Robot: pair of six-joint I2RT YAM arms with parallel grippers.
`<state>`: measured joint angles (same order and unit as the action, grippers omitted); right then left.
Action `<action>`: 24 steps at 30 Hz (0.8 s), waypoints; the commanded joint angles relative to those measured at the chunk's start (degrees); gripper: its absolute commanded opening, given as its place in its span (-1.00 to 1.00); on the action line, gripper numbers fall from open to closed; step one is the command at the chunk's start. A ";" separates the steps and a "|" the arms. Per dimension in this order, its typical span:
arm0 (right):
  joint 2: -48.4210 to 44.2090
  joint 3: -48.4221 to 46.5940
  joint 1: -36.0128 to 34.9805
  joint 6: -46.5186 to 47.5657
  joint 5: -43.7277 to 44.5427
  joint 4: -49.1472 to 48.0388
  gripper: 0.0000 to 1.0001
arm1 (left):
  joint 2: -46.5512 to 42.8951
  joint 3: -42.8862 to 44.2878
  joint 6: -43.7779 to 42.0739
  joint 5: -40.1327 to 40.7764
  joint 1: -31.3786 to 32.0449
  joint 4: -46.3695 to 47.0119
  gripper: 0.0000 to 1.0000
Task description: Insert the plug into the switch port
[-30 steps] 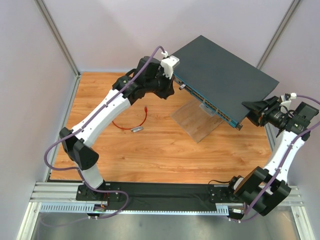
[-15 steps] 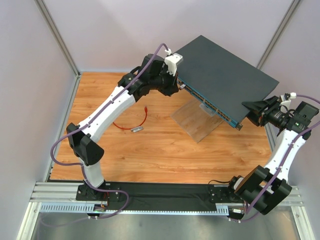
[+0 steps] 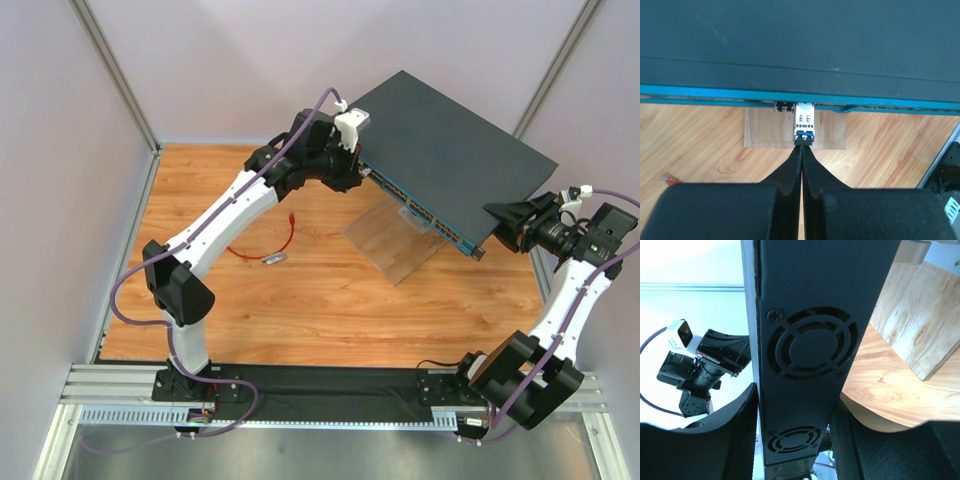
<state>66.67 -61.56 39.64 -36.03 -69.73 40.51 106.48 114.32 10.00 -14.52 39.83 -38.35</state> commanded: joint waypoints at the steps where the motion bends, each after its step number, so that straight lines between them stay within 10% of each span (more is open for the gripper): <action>1: 0.47 -1.28 -1.32 9.31 3.03 -1.93 -1.00 | 0.57 4.23 1.25 -0.86 0.24 2.05 -1.00; 24: 0.74 -1.02 -1.32 10.37 3.20 -1.22 -1.00 | 7.08 11.18 4.41 -0.86 0.42 4.51 -1.00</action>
<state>67.18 -61.89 39.68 -35.38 -70.08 41.19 111.35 122.63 12.34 -15.16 39.70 -40.69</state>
